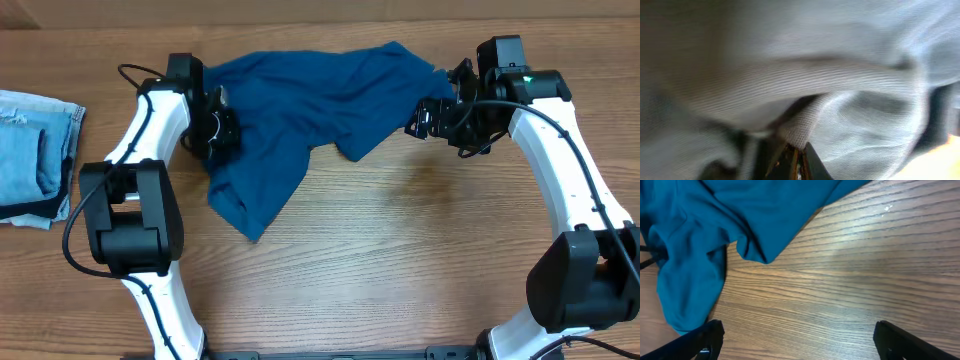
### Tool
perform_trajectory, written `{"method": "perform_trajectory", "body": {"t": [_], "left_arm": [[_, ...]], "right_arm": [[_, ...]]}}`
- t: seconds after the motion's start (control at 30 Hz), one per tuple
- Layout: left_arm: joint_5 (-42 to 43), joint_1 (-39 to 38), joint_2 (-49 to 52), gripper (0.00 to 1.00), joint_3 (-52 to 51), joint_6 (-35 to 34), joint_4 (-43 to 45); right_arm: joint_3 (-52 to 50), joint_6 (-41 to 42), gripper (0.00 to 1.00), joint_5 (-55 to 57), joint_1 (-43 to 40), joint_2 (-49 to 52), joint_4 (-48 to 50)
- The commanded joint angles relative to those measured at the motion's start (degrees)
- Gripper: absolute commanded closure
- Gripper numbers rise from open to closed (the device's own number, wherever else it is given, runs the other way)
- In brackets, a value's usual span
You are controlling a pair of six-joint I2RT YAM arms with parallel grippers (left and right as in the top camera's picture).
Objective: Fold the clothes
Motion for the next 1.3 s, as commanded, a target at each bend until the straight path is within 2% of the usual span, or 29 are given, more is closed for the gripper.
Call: {"method": "perform_trajectory", "body": {"t": [0.0,0.1,0.23,0.37,0.4,0.5,0.77,0.87,0.93,1.0,1.1,1.27], "left_arm": [[15.89,-2.34,-1.55,0.96,1.05,0.83,0.79],[24.85,-6.08,-1.77,0.96,3.76,3.76,-3.61],[25.03,-15.72,-1.97,0.96,6.64,9.62,-12.55],[13.29,-26.84,-1.95,0.96,6.67,9.75,-19.15],[7.02,-33.46,-1.95,0.96,6.67,9.75,-23.65],[2.43,-39.08,-1.95,0.96,6.67,9.7,-27.21],[-7.26,-45.18,-1.95,0.96,6.67,12.39,-36.48],[-20.92,-44.24,-2.14,0.96,6.69,2.16,-39.85],[-24.72,-42.73,-3.19,0.96,6.69,-0.83,-40.98],[-22.14,-42.12,-4.39,0.96,6.69,0.98,-41.0],[-8.63,-43.41,-5.86,0.95,6.69,10.71,-40.06],[-7.3,-47.87,-5.86,0.9,6.69,12.02,-36.04]], "right_arm": [[0.48,-0.26,0.0,0.35,-0.26,-0.7,0.33],[0.55,-0.26,0.0,4.22,-0.87,-0.81,2.21],[1.81,0.44,0.0,5.88,-5.16,-1.42,3.78],[2.1,1.33,0.0,3.72,-9.14,-1.68,3.54],[2.1,1.29,0.0,1.95,-10.47,-1.66,3.56],[2.1,1.27,0.0,1.99,-10.56,-1.66,4.04],[2.1,1.27,0.0,2.03,-10.56,-1.66,4.83],[2.1,1.27,0.0,2.03,-10.56,-1.66,5.09],[2.1,1.27,0.0,2.03,-10.56,-1.66,5.27],[2.1,1.29,0.0,2.01,-10.56,-1.66,5.6],[2.1,1.29,0.0,2.01,-10.56,-1.66,6.75],[2.1,1.29,0.0,2.01,-10.56,-1.66,7.19]]}}
